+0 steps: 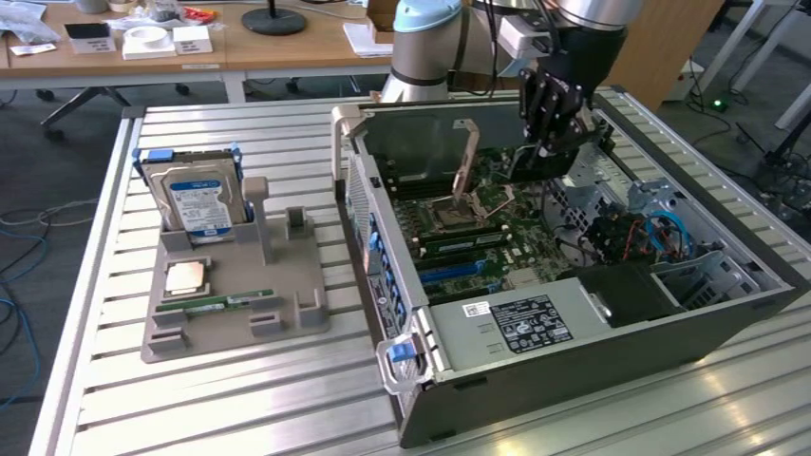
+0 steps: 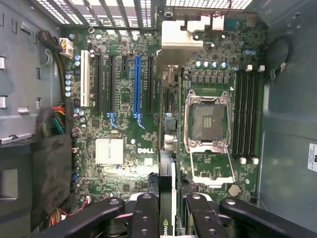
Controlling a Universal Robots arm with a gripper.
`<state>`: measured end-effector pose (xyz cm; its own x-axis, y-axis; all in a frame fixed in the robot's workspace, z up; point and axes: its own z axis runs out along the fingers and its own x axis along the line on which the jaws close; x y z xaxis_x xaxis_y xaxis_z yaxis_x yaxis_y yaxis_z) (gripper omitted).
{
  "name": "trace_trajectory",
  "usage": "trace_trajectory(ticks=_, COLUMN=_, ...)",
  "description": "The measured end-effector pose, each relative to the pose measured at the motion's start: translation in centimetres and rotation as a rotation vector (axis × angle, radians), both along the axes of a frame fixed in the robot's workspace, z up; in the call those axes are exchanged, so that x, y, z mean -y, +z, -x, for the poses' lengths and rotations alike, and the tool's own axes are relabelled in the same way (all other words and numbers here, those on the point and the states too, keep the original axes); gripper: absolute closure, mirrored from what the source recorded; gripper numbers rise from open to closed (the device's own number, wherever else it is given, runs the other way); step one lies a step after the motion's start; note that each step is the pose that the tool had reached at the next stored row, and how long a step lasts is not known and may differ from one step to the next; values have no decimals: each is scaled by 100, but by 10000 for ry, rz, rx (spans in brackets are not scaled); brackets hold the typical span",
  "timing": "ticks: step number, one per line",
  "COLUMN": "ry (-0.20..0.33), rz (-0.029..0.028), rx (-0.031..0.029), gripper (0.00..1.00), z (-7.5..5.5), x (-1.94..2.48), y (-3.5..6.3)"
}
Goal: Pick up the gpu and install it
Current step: 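Insert the gpu into the slot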
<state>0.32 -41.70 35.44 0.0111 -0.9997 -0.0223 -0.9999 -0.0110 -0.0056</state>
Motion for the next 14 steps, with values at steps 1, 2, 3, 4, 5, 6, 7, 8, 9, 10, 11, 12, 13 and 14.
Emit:
trace_trajectory(ticks=1, ry=-10, rz=0, rx=0, gripper=74, z=0, x=10, y=0)
trace_trajectory(ticks=2, ry=-18, rz=1, rx=0, gripper=74, z=0, x=23, y=-1)
trace_trajectory(ticks=3, ry=-25, rz=1, rx=0, gripper=74, z=0, x=35, y=-1)
trace_trajectory(ticks=4, ry=-31, rz=0, rx=0, gripper=74, z=0, x=48, y=-2)
trace_trajectory(ticks=5, ry=-37, rz=0, rx=0, gripper=74, z=0, x=59, y=-2)
trace_trajectory(ticks=6, ry=-42, rz=0, rx=0, gripper=74, z=0, x=72, y=-2)
trace_trajectory(ticks=7, ry=-43, rz=0, rx=0, gripper=74, z=0, x=80, y=-2)
trace_trajectory(ticks=8, ry=-44, rz=-1, rx=1, gripper=74, z=0, x=82, y=-2)
trace_trajectory(ticks=9, ry=-44, rz=0, rx=0, gripper=74, z=0, x=81, y=-2)
trace_trajectory(ticks=10, ry=-45, rz=0, rx=0, gripper=74, z=0, x=82, y=-2)
trace_trajectory(ticks=11, ry=-43, rz=1, rx=0, gripper=74, z=0, x=82, y=-2)
trace_trajectory(ticks=12, ry=-43, rz=1, rx=0, gripper=74, z=0, x=82, y=-2)
trace_trajectory(ticks=13, ry=-43, rz=1, rx=0, gripper=74, z=0, x=82, y=-2)
trace_trajectory(ticks=14, ry=-43, rz=1, rx=0, gripper=74, z=0, x=82, y=-2)
